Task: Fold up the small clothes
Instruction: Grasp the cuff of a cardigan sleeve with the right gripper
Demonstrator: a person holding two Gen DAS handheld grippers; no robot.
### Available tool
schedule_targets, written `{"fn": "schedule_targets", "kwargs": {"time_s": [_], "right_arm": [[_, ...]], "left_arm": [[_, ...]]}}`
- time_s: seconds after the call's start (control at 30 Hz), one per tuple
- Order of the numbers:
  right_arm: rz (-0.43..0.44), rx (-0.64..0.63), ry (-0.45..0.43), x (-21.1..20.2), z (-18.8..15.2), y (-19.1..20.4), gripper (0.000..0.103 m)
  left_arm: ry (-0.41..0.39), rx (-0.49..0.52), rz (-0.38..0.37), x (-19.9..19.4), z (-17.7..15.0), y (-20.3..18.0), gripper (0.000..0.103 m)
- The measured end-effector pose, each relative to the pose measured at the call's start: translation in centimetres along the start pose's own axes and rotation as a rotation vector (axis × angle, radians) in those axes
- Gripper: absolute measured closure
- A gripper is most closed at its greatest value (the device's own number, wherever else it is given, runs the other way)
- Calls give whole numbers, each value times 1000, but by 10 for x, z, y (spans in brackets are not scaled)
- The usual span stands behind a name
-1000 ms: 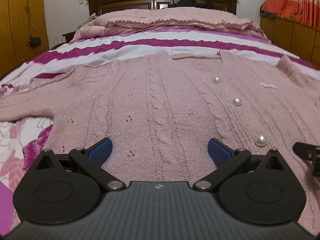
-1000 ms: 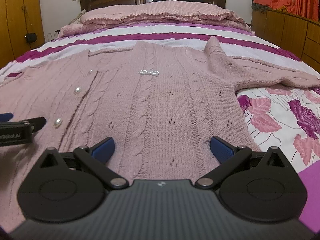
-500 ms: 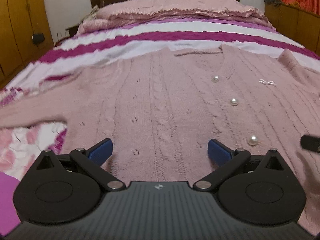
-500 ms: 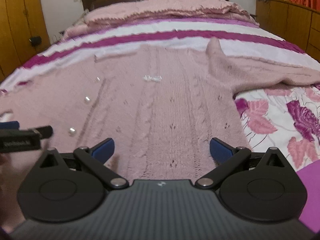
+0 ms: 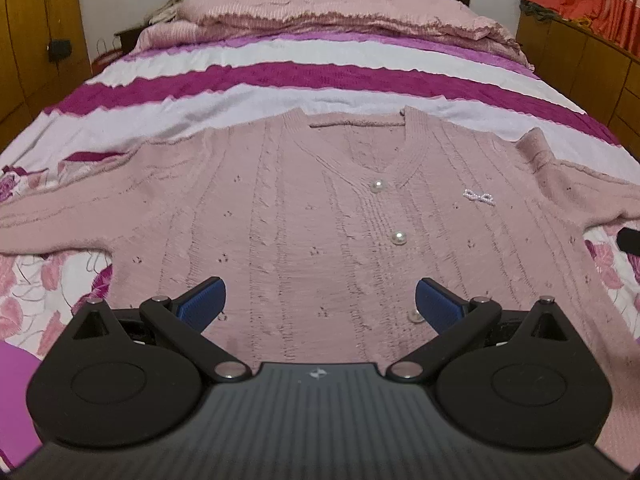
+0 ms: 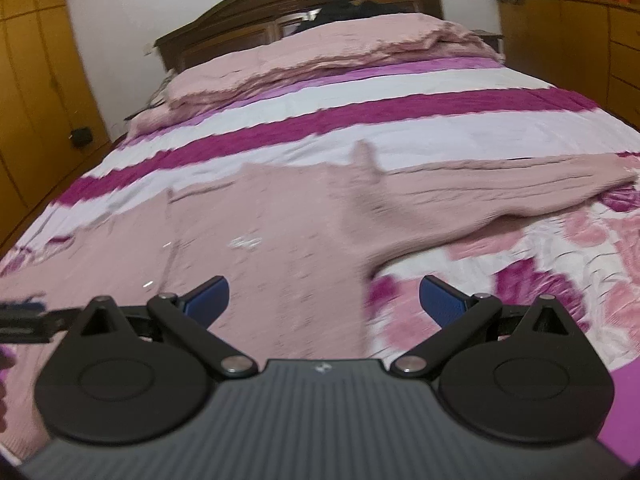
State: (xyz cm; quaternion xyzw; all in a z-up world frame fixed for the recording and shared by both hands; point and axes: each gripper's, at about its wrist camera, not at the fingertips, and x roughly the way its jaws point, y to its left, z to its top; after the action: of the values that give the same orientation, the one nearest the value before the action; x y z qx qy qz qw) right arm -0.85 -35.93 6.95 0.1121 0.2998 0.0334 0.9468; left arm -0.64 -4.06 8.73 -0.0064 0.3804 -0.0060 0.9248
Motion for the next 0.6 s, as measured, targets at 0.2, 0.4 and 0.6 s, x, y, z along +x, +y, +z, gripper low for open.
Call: {"fn": "schedule_targets", "kwargs": {"time_s": [0.2, 0.4, 0.6], "right_arm": [[-70, 145, 8, 28, 15, -69, 0], [-156, 255, -22, 62, 26, -126, 0], [-153, 309, -63, 92, 37, -154, 0]], "left_arm": [[37, -9, 10, 8, 9, -8, 0], [76, -28, 8, 18, 12, -13, 0], [96, 11, 39, 27, 11, -22, 0]]}}
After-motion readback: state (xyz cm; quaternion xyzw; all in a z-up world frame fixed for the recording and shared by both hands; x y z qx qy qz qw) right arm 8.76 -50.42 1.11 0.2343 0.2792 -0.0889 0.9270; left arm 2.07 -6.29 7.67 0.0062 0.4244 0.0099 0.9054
